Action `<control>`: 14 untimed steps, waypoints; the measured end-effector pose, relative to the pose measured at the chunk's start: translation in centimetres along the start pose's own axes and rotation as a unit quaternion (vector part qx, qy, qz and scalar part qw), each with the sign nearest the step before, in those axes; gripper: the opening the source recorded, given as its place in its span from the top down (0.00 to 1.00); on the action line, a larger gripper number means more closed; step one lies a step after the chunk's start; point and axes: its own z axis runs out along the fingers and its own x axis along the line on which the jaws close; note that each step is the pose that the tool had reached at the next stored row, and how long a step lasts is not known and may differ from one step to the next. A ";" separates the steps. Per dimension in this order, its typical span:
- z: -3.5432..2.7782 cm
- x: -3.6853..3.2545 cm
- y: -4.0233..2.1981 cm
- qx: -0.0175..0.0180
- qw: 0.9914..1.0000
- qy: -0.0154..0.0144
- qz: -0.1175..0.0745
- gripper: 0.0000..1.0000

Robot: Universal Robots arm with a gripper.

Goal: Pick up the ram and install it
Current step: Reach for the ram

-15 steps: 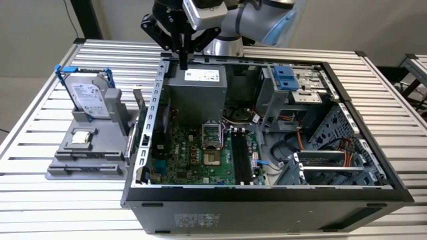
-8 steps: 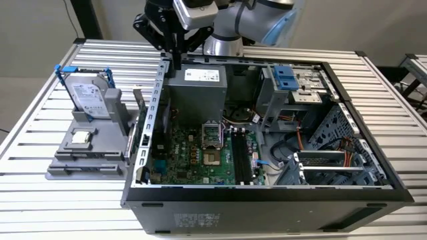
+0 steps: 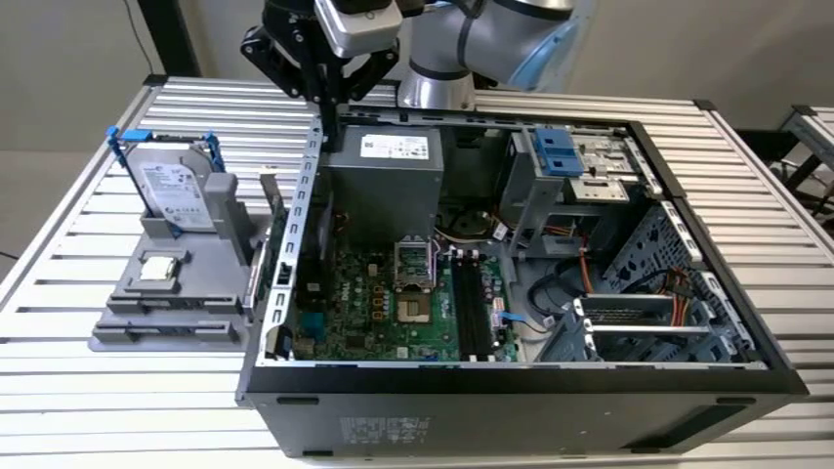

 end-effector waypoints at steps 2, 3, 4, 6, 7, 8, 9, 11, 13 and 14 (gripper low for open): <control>-0.01 0.38 -0.02 0.000 1.000 0.000 -0.001 1.00; -0.01 0.56 -0.02 0.000 1.000 0.000 -0.002 1.00; -0.02 0.75 -0.03 0.000 1.000 0.000 -0.002 1.00; -0.03 1.11 -0.05 0.000 1.000 0.000 -0.003 1.00; -0.03 1.30 -0.06 0.000 1.000 0.000 -0.004 1.00; -0.04 1.51 -0.06 0.000 1.000 0.000 -0.004 1.00; -0.05 1.77 -0.07 0.000 1.000 0.000 -0.005 1.00; -0.06 2.30 -0.10 0.000 1.000 0.000 -0.006 1.00; -0.08 2.89 -0.12 0.000 1.000 0.000 -0.007 1.00; -0.08 3.17 -0.13 0.000 1.000 0.000 -0.007 1.00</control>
